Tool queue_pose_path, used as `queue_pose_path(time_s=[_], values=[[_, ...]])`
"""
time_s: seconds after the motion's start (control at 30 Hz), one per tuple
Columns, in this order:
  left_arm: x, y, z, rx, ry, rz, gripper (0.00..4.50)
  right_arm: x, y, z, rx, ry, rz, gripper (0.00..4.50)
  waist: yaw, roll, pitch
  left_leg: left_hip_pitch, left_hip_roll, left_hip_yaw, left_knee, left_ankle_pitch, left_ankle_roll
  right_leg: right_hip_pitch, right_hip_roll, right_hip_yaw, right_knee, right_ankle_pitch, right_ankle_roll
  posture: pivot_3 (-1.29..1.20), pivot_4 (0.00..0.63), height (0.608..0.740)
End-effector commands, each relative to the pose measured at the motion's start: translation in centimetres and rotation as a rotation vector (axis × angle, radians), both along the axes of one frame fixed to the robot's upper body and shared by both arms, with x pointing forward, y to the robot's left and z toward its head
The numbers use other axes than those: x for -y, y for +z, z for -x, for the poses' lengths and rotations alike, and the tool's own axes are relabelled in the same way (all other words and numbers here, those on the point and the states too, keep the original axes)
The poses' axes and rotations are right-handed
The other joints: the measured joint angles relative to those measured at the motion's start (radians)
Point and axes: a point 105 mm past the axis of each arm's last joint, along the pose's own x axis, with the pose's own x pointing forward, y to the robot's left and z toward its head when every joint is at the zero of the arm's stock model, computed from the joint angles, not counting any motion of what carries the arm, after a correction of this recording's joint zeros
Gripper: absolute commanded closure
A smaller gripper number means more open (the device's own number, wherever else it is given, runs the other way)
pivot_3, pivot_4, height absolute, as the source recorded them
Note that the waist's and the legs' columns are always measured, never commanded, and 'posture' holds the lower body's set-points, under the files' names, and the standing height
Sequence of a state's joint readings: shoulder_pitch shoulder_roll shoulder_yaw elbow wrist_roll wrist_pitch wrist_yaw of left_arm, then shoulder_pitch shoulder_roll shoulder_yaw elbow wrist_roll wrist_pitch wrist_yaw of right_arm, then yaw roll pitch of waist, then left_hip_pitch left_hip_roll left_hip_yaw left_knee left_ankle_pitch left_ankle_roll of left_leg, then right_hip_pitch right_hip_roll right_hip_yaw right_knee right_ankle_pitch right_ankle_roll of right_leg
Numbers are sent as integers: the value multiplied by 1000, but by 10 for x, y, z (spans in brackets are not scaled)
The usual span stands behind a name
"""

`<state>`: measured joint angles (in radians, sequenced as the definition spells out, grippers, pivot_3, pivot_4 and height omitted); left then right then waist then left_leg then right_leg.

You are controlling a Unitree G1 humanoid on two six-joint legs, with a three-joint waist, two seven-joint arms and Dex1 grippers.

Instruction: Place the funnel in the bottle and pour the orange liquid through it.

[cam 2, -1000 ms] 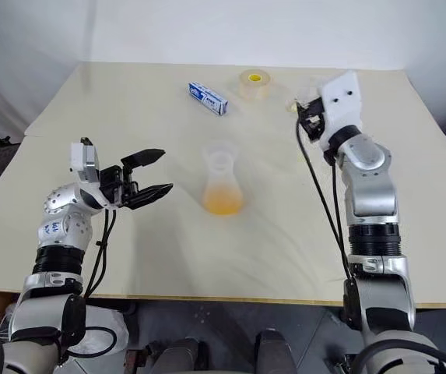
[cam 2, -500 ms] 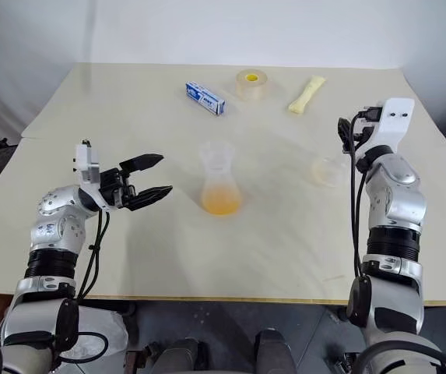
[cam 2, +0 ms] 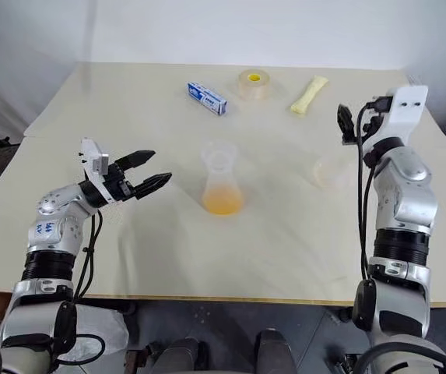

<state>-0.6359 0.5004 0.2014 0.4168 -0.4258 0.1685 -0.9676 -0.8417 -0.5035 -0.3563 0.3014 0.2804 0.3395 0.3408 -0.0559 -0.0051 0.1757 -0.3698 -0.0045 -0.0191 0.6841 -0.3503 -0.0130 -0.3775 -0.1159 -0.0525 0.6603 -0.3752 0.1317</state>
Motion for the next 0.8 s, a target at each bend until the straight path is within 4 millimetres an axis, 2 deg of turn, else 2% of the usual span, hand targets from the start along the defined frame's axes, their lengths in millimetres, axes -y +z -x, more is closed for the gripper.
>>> queue_pose_path(time_s=[0.03, 0.1, 0.17, 0.23, 0.37, 0.4, 0.53, 0.67, 0.8], values=[[-4, 16, 11, 51, -13, 36, 0, -12, 46, 19, 132, 89, 51, 20, 0, 0, 0, 0, 0, 0, 0, 0, 0, 0, 0, 0, 0, 0, 0, 0, 150, 740], [-5, 15, 16, 49, -22, 33, 0, -20, 50, 26, 121, 155, 78, 20, 1, 0, 0, 0, 0, 0, 0, 0, 0, 0, 0, 0, -1, 0, 0, 0, 150, 740], [-8, 4, 29, 28, -53, -14, 0, -39, 46, 46, 111, 307, 174, 20, 2, 0, 0, 0, 0, 0, 0, 0, 0, 0, 0, 0, -1, 0, 0, 0, 150, 740], [-10, -3, 39, 20, -80, -47, 0, -51, 37, 62, 93, 410, 243, 20, 4, 0, 0, 0, 0, 0, -1, 0, 0, 0, 0, 0, -2, 0, 0, 0, 150, 740], [-16, -16, 63, -11, -128, -95, 0, -68, -6, 103, -6, 637, 371, 20, 18, 0, 0, -1, 0, 0, -2, 0, 0, 1, 0, 0, -4, 0, 0, 0, 150, 740], [-20, -23, 68, -35, -120, -124, 0, -69, -20, 108, -58, 655, 390, 20, 26, 0, 0, -1, 0, 0, -2, 0, 0, 1, 0, 0, -4, 0, 0, 0, 150, 740], [-27, -36, 78, -69, -106, -176, 0, -68, -52, 118, -153, 680, 431, 20, 32, 0, 0, 0, 0, 0, 0, 0, 2, 3, -1, 1, -5, 0, 0, 0, 150, 740], [-29, -39, 79, -66, -51, -154, 0, -68, -101, 128, -267, 721, 525, 20, 44, 0, 0, 1, 0, -1, 0, 1, 2, 5, -1, 3, -7, 1, 0, 0, 150, 740], [-25, -38, 80, -31, -28, -131, 0, -71, -120, 129, -253, 689, 463, 20, 51, 0, 0, 1, 0, 0, -1, 1, 2, 4, -1, 2, -7, 1, 1, 0, 150, 740]])
